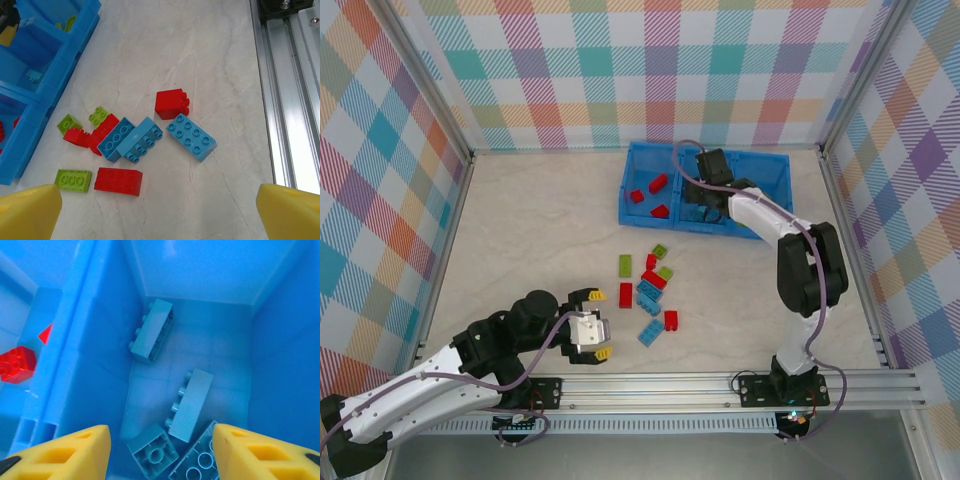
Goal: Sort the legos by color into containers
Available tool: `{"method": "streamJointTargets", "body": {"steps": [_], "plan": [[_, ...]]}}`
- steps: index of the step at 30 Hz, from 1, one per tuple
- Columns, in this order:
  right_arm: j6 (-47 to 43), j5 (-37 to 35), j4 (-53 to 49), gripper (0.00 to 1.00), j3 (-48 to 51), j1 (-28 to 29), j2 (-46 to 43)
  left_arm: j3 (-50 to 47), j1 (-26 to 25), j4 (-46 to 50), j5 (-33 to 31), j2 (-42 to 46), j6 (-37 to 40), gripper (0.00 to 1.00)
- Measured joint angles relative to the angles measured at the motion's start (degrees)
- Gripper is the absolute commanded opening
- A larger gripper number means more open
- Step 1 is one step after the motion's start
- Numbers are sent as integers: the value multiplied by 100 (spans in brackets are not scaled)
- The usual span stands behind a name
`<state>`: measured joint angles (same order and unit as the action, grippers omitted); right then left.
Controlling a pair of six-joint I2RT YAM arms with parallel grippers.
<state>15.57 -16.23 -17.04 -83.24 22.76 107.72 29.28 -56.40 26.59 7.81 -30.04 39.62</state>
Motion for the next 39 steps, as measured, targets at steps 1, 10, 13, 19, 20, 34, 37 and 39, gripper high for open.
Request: {"method": "streamJointTargets", "body": {"steps": [1, 10, 13, 19, 20, 34, 37, 39], "plan": [[-2, 26, -15, 58, -33, 0, -44, 0, 17, -15, 2, -26, -24, 100], [188, 1456, -118, 70, 1108, -4, -2155, 232, 466, -236, -267, -782, -1163, 100], [358, 2253, -264, 72, 1576, 63, -3084, 894, 518, -160, -702, -1427, -2081, 100], [573, 3499, -914, 80, 2267, 546, -4218, 2321, 531, -37, -1862, -2924, -4068, 99], [651, 3696, -970, 81, 2439, 623, -4369, 2479, 553, -17, -2031, -3209, -4352, 97], [1436, 4089, -1261, 99, 3641, 1296, -5128, 3738, 1604, 2, -2218, -6975, -6599, 75], [1451, 4044, -1261, 100, 3641, 1296, -5128, 3928, 1659, 4, -2127, -7340, -6749, 69], [1449, 4002, -1263, 100, 3641, 1296, -5125, 3985, 1685, 4, -2070, -7462, -6795, 67]]}}
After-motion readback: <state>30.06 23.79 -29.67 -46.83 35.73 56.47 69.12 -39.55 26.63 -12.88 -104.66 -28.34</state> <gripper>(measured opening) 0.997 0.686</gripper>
